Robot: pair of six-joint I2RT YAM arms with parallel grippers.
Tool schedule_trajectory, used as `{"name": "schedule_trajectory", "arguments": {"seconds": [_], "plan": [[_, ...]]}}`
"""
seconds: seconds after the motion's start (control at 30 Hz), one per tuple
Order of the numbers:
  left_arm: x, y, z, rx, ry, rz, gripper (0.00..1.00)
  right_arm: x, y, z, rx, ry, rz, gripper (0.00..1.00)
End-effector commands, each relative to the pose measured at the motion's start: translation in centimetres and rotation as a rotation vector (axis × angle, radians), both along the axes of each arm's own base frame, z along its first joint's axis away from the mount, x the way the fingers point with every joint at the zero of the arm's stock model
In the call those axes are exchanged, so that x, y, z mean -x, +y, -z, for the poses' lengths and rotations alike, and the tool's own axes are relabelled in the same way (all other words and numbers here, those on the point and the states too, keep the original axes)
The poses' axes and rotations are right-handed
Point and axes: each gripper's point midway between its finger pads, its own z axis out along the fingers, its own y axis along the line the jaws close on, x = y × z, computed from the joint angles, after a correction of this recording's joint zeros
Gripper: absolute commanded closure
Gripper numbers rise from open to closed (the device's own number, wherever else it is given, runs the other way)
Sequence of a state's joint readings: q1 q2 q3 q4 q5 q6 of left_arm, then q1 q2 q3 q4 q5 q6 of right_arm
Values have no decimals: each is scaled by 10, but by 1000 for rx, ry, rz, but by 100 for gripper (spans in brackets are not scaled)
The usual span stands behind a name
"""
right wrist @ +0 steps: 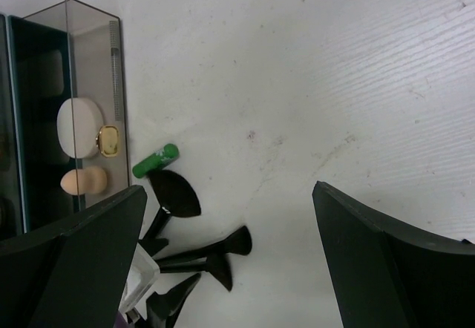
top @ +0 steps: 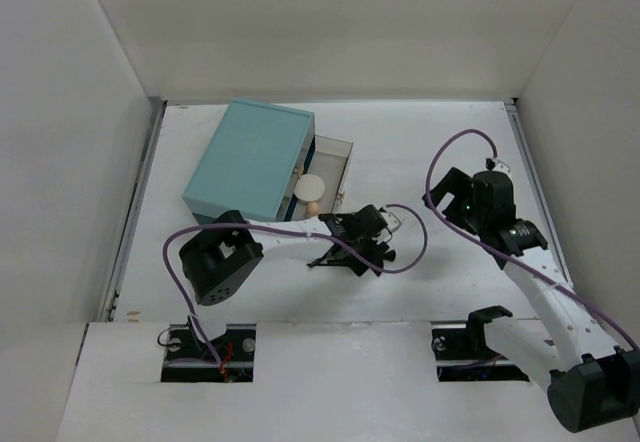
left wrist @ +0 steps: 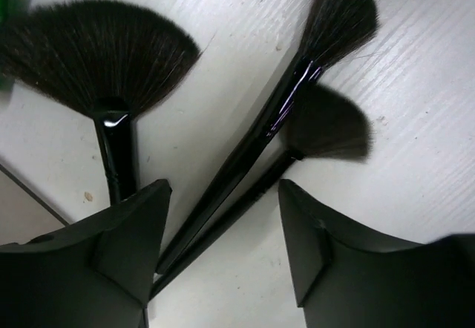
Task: Organize the makeup
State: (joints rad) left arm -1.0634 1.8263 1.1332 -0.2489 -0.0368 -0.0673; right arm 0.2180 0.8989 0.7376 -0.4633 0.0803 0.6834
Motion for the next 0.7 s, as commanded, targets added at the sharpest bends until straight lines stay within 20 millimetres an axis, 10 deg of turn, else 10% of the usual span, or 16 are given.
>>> {"name": "schedule_trajectory", "arguments": {"seconds": [0.0,0.4,0.67], "plan": [[5,-2,8,-30,10,18,50,-7,-4,-12,0,-48,5,0],[4,-18,-20,13,-63,31,92,-6,-5,-13,-6,-56,10,0],[-11,-36,-94,153,-190,1,98,-4,-4,-18,-13,-75,9,0]]}}
